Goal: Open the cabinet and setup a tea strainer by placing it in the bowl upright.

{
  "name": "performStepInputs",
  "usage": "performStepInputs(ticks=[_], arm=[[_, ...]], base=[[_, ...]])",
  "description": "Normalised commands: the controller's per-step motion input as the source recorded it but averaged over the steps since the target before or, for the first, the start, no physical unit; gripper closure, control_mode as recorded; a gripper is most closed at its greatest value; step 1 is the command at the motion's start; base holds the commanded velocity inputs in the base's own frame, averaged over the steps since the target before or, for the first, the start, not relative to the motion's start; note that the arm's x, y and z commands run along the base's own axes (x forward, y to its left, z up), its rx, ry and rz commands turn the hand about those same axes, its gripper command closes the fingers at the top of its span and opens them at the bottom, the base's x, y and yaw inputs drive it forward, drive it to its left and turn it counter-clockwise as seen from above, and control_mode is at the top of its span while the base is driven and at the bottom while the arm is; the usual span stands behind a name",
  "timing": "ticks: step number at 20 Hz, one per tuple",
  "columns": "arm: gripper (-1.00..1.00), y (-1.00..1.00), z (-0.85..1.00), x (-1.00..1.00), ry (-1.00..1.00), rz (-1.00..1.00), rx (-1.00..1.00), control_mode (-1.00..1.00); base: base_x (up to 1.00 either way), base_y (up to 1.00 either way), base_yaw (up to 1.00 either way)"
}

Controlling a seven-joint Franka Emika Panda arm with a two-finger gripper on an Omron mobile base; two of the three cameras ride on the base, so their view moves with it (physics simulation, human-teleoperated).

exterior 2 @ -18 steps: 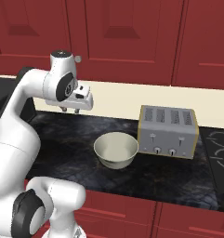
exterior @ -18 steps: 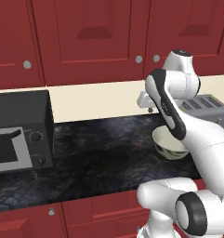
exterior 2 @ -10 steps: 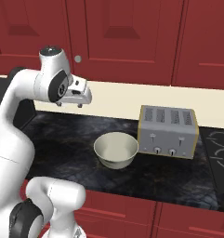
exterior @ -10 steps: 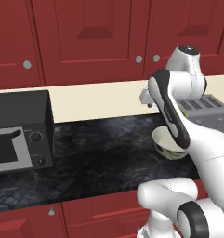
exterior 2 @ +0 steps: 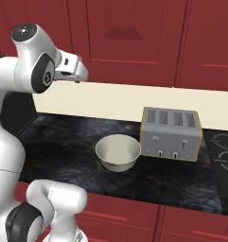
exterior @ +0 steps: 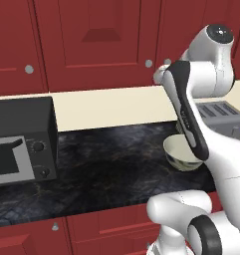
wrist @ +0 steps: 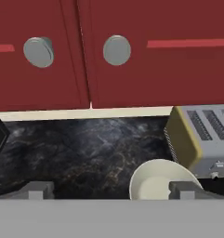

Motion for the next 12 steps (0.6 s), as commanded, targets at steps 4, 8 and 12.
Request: performStepInputs(ticks=[4,8,12], arm=[[-1.0,-0.04,0.92,0.0,-0.36,-0.13,0.0,-1.0],[-1.0,-0.09,0.34,0.0,-0.1,-0.06,0.0,-1.0],[-1.0,-0.13,0.0,0.21,0.08,0.0,0.01,-1.0]], base=[[0.0,0.0,0.0],[0.0,0.0,0.0],[0.0,0.0,0.0]])
